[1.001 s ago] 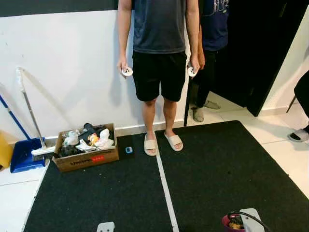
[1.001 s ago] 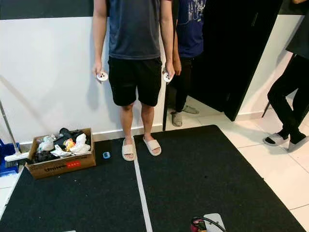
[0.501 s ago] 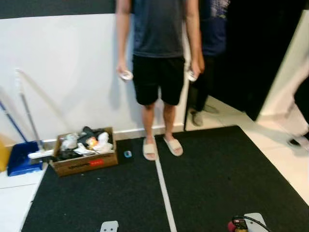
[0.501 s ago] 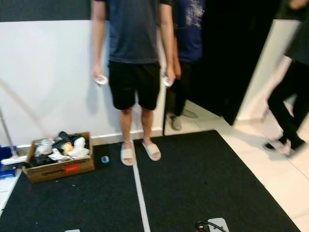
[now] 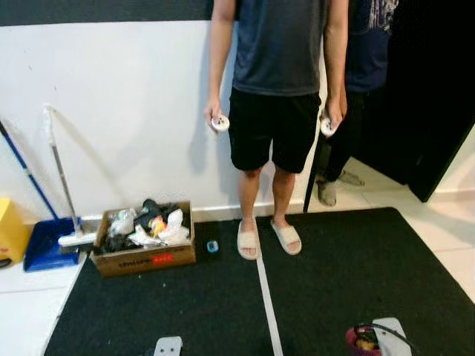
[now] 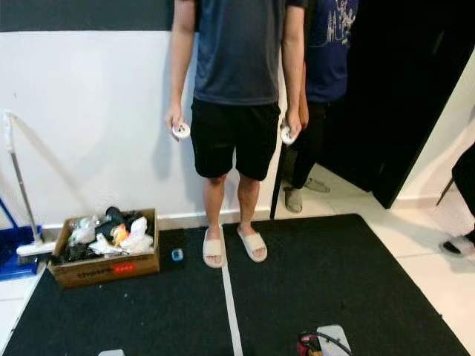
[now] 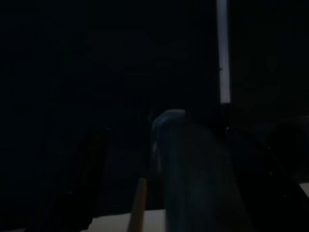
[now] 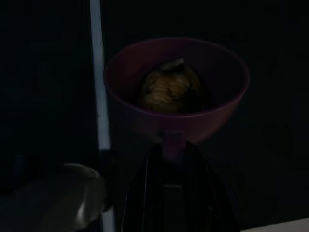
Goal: Restocking fridge
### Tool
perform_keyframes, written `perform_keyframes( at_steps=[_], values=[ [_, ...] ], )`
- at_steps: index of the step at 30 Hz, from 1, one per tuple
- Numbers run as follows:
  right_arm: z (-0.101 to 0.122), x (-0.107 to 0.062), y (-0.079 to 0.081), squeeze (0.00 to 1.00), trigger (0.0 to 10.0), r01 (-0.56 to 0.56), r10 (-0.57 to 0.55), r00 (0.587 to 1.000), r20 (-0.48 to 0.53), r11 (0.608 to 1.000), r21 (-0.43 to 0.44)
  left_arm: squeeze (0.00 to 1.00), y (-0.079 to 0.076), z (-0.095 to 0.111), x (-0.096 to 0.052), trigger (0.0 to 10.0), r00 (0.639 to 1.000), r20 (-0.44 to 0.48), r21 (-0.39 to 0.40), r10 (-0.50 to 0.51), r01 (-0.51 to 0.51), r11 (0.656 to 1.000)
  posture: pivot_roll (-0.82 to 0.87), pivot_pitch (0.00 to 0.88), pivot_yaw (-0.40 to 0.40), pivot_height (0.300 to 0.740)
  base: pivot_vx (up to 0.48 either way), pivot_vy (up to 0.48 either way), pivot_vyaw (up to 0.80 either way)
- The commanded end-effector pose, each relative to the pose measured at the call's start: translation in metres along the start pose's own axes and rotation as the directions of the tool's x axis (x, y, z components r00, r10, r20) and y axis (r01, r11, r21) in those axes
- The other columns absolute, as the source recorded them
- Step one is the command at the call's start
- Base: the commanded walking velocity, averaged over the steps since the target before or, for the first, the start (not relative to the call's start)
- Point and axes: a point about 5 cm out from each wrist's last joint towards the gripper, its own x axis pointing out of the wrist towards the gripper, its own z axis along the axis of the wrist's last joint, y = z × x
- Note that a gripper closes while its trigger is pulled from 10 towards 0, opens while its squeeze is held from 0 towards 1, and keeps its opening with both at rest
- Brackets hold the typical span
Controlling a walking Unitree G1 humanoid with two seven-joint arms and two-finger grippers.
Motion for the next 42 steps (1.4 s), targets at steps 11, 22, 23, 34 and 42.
perform_keyframes(
  at_steps=[11,22,23,34,42],
  values=[
    [0.0000,-0.0009,-0.0022,0.00,10.0,-0.020,0.020,1.000,0.013,1.000,-0.009,0.00,-0.0029,-0.0007,0.0006,10.0,1.000,-0.009,0.008,-0.009,0.009,1.000,-0.07,0.000,0.011,0.740,0.306,0.000,0.00],
    [-0.0023,-0.0017,-0.0018,0.00,10.0,-0.038,0.038,0.999,0.010,0.999,0.003,0.00,-0.0030,-0.0014,0.0006,10.0,1.000,-0.008,-0.011,0.005,-0.005,1.000,-0.07,0.000,0.011,0.740,0.224,0.000,0.00],
    [-0.0025,-0.0018,-0.0017,0.00,10.0,-0.040,0.040,0.999,0.010,0.999,0.001,0.00,-0.0028,-0.0014,0.0006,10.0,1.000,-0.008,-0.012,0.008,-0.008,1.000,-0.07,0.000,0.011,0.740,0.000,0.000,0.00],
    [-0.0040,-0.0025,0.0007,0.00,10.0,-0.082,0.082,0.997,0.015,0.996,0.036,0.00,-0.0033,-0.0010,0.0007,10.0,1.000,-0.008,-0.005,0.004,-0.004,1.000,-0.07,0.000,0.012,0.740,0.000,0.000,0.49],
    [-0.0066,-0.0031,0.0012,0.00,10.0,-0.094,0.094,0.996,0.006,0.995,0.037,0.00,-0.0043,-0.0021,0.0008,10.0,1.000,-0.010,-0.005,0.001,-0.001,1.000,-0.07,0.000,0.011,0.740,0.000,0.000,0.76]
  ],
)
